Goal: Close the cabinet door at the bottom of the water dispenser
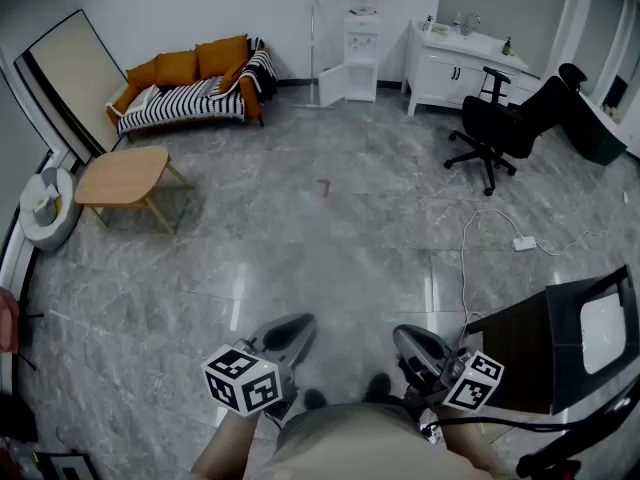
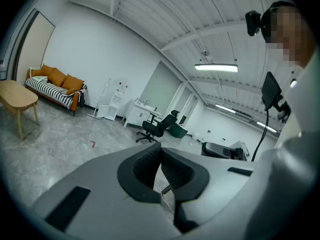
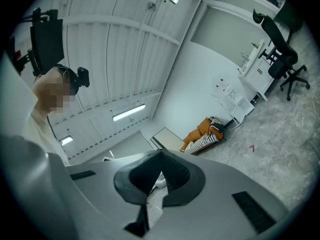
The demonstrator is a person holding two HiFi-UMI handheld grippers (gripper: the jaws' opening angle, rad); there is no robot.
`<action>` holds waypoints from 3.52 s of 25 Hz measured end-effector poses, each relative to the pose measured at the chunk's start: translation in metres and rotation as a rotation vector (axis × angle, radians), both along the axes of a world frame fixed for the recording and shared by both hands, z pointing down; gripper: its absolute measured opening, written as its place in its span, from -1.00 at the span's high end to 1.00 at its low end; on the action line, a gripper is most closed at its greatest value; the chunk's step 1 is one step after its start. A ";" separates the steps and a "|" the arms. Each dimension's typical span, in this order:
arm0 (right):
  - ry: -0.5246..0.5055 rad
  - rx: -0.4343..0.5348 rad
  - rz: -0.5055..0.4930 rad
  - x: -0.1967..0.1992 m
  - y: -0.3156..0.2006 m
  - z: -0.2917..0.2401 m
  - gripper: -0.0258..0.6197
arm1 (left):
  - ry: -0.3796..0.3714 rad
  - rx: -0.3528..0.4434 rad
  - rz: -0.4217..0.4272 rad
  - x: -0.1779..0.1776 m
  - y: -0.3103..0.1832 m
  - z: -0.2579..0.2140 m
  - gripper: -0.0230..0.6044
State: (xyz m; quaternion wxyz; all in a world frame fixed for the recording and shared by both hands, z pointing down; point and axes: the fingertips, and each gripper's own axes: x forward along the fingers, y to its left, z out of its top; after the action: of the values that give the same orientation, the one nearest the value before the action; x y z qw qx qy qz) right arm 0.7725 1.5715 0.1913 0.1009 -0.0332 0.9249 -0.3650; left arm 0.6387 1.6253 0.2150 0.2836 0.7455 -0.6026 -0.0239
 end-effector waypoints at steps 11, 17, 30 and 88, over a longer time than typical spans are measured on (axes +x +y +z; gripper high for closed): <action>-0.013 -0.038 -0.084 0.083 -0.097 0.015 0.90 | -0.049 -0.034 0.032 0.105 -0.126 0.003 0.94; -0.039 -0.055 -0.103 0.082 -0.136 0.019 0.90 | -0.091 -0.058 0.026 0.100 -0.163 0.011 0.94; 0.117 0.173 -0.069 -0.058 -0.208 0.010 0.90 | -0.077 0.094 0.088 -0.036 -0.253 -0.002 0.95; 0.205 0.290 -0.066 -0.369 -0.659 -0.024 0.90 | -0.101 0.114 0.153 -0.315 -0.717 -0.040 0.95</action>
State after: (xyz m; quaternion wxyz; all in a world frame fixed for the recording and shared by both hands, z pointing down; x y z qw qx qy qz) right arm 0.4031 0.9122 0.1671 -0.0023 -0.0252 0.9739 -0.2255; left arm 0.3238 0.9086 0.1753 0.2109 0.8046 -0.5551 0.0014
